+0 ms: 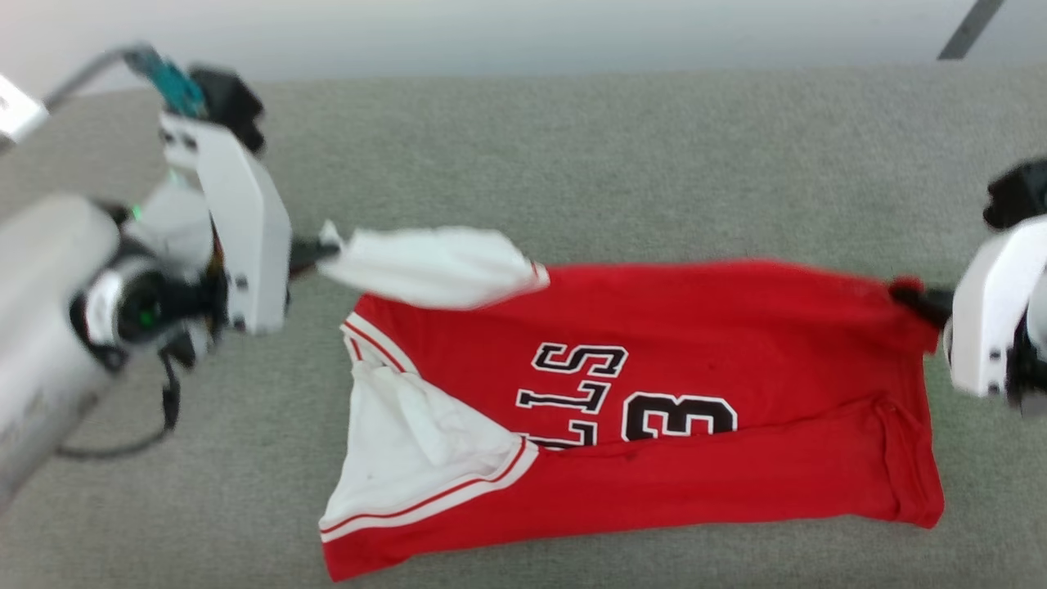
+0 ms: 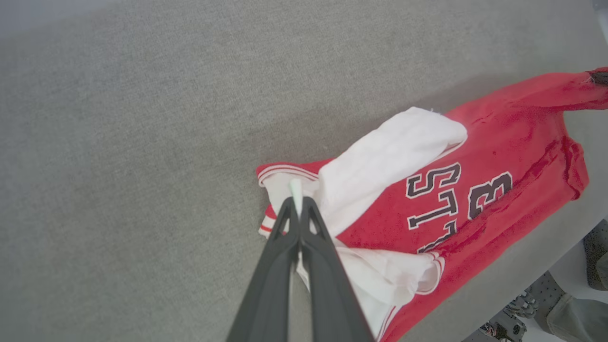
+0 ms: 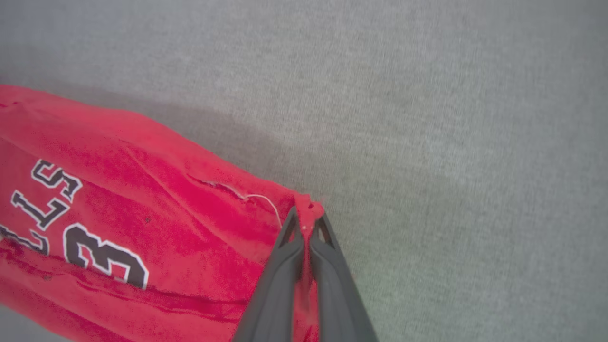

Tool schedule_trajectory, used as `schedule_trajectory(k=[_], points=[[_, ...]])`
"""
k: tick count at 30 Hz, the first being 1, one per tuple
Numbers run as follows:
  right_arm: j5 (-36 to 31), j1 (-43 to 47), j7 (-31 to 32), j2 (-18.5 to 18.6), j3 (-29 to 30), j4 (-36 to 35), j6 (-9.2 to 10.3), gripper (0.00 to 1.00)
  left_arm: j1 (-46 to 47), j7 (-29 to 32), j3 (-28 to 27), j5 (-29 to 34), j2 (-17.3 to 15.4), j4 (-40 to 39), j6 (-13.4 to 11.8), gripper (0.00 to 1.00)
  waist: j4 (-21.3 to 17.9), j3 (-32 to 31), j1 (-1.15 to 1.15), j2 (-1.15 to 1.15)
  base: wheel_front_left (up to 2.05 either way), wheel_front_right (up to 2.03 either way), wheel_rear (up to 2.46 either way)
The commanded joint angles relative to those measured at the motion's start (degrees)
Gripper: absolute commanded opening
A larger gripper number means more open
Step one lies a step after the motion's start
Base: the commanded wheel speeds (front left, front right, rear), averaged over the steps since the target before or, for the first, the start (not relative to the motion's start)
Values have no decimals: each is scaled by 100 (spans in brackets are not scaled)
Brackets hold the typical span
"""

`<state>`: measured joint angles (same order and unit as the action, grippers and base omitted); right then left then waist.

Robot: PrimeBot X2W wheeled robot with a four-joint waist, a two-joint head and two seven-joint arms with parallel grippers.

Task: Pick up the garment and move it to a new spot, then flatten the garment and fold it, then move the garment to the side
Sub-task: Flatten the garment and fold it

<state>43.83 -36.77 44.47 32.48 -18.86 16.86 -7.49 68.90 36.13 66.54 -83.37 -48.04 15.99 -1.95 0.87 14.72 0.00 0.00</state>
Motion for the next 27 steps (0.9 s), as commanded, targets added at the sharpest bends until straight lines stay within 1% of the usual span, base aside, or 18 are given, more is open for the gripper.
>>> schedule_trajectory(k=[1, 5, 9, 13, 16, 22, 24, 25, 26, 27], points=[[58, 154, 39, 44, 31, -59, 0, 0, -120, 23, 20, -48, -59, -116, -81, 0, 171, -197, 0, 0, 0, 0, 0], [162, 765, 279, 132, 157, -434, 0, 0, -620, -7, 119, -204, -408, -958, -517, 0, 221, -279, 0, 0, 0, 0, 0], [169, 1253, 480, 126, 311, -612, 0, 0, -1114, -118, 195, -475, -547, -1439, -760, 0, 240, -283, 0, 0, 0, 0, 0], [46, 1537, 595, 30, 341, -600, 0, 0, -1505, -187, 310, -581, -457, -1507, -779, 0, 238, -247, 0, 0, 0, 0, 0], [9, 1587, 644, -62, 309, -520, 0, 0, -1708, -186, 379, -663, -324, -1292, -708, 0, 220, -214, 0, 0, 0, 0, 0], [-42, 1469, 717, -256, 158, -314, 0, 0, -1907, -188, 403, -806, -23, -669, -486, 0, 168, -248, 0, 0, 0, 0, 0], [-37, 1415, 731, -315, 137, -244, 0, 0, -1937, -227, 382, -844, 61, -490, -431, 9, 158, -295, 0, 0, 0, 0, 0], [-35, 1407, 743, -336, 123, -225, 0, 2, -1955, -240, 382, -851, 84, -421, -394, 18, 149, -326, 0, 0, 0, 0, 0], [-30, 1388, 758, -343, 111, -208, 0, 24, -1954, -248, 371, -854, 99, -354, -370, 41, 149, -360, 0, 0, 0, 0, 0], [-28, 1364, 782, -348, 103, -186, 0, 31, -1962, -276, 359, -867, 114, -289, -351, 49, 146, -404, 0, 0, 0, 0, 0]])
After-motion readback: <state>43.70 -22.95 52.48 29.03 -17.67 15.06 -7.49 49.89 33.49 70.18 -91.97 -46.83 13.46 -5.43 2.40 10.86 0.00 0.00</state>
